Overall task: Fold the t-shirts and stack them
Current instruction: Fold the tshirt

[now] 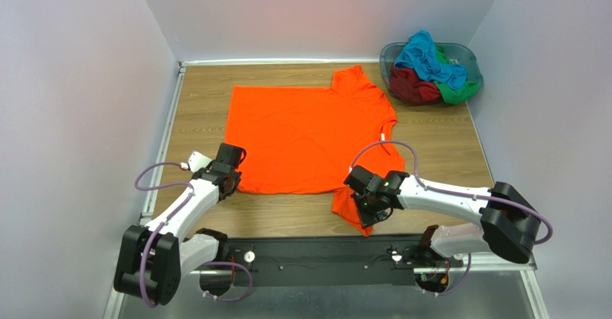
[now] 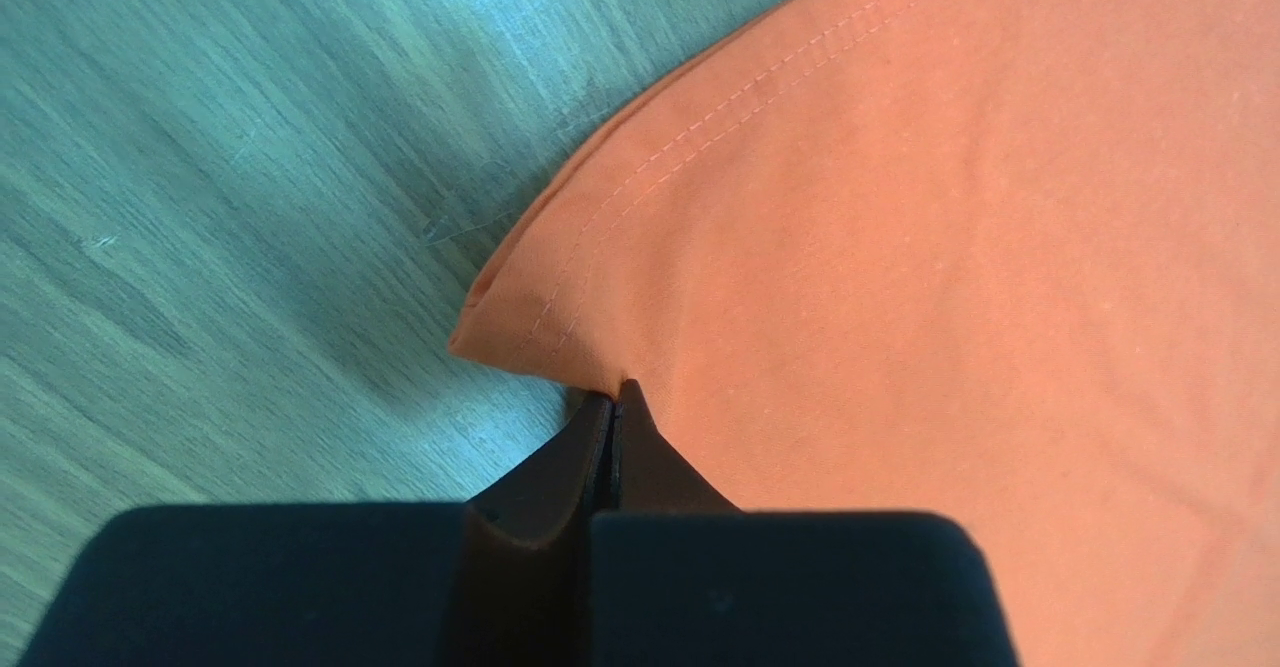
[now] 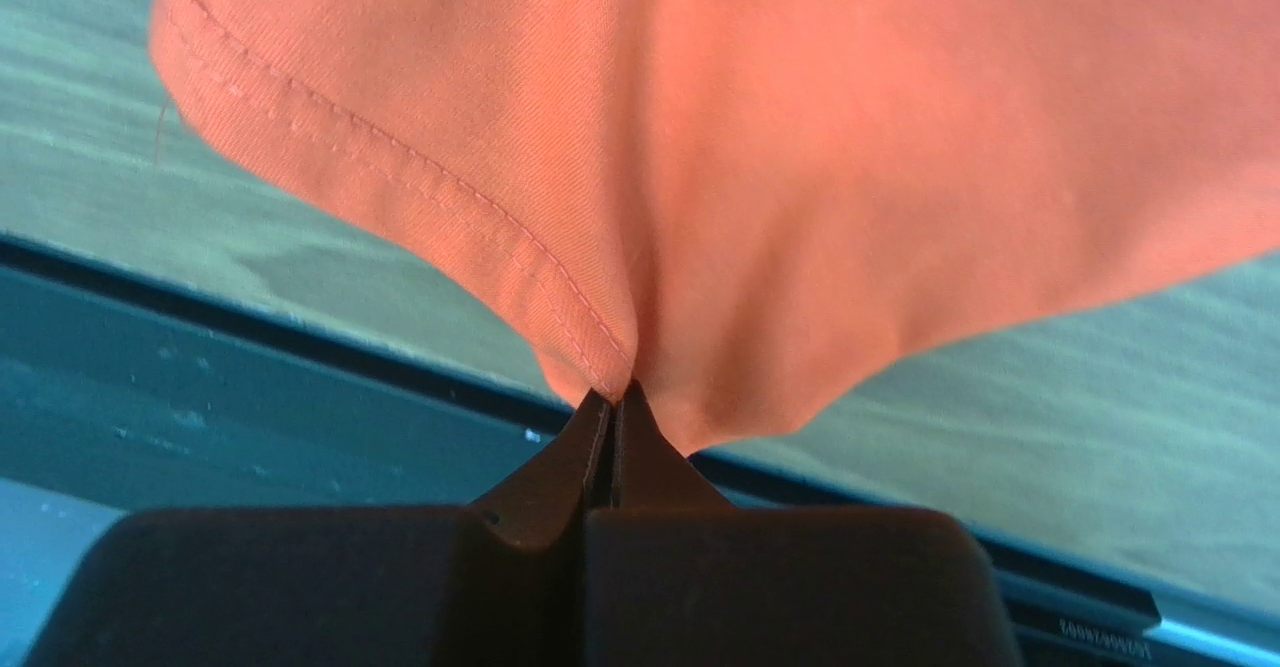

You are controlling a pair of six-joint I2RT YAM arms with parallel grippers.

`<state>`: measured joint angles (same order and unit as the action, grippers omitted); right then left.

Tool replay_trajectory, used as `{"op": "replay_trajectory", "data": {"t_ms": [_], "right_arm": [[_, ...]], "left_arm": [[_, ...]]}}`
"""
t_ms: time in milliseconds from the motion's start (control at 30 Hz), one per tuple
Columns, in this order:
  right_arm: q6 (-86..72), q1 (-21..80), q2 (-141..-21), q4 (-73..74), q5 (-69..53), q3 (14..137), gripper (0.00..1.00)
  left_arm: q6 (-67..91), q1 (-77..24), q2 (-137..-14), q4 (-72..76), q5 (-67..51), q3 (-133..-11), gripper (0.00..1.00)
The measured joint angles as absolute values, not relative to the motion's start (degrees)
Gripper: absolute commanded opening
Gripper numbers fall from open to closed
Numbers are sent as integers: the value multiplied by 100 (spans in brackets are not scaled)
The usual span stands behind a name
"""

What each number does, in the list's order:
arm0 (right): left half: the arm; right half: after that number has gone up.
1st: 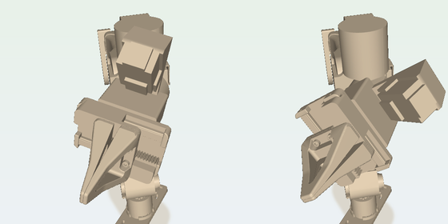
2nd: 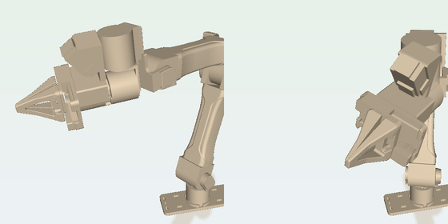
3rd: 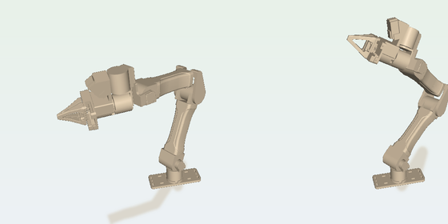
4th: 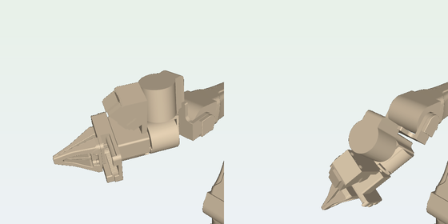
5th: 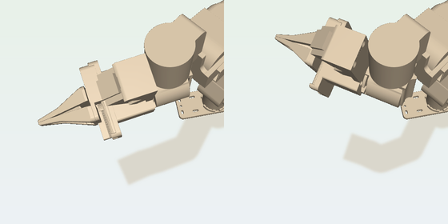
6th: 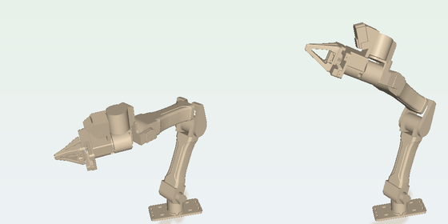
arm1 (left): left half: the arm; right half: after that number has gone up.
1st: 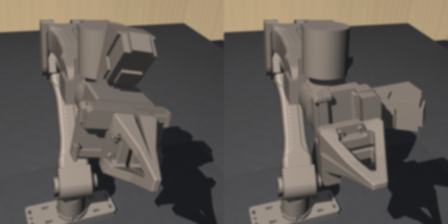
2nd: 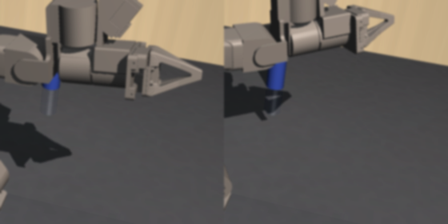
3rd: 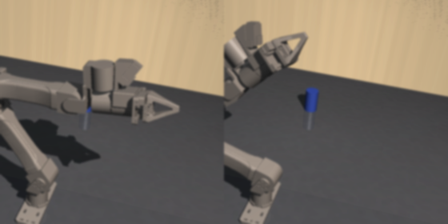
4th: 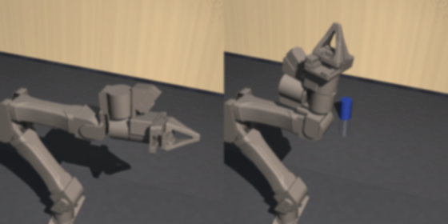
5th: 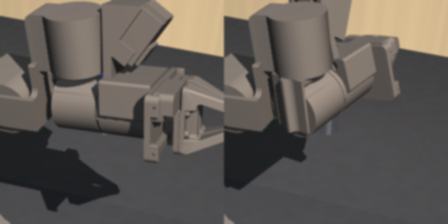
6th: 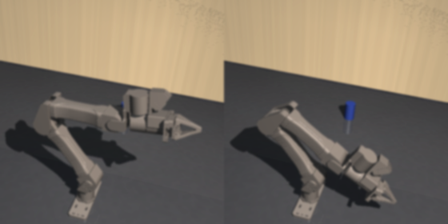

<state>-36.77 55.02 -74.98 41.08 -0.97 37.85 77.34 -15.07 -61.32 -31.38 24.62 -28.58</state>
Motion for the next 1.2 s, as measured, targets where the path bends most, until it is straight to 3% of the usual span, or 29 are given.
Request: {"op": "replay_trajectory", "data": {"t_ms": [733, 1200], "right_arm": [[-3183, 5207, -8012, 4654, 1199, 5601, 1], [-2491, 4147, -8464, 4628, 2029, 6613, 1]], "left_arm": [[7323, -1505, -6573, -3041, 2268, -3588, 0], [7107, -1476, -7148, -2923, 2252, -4289, 0]]}}
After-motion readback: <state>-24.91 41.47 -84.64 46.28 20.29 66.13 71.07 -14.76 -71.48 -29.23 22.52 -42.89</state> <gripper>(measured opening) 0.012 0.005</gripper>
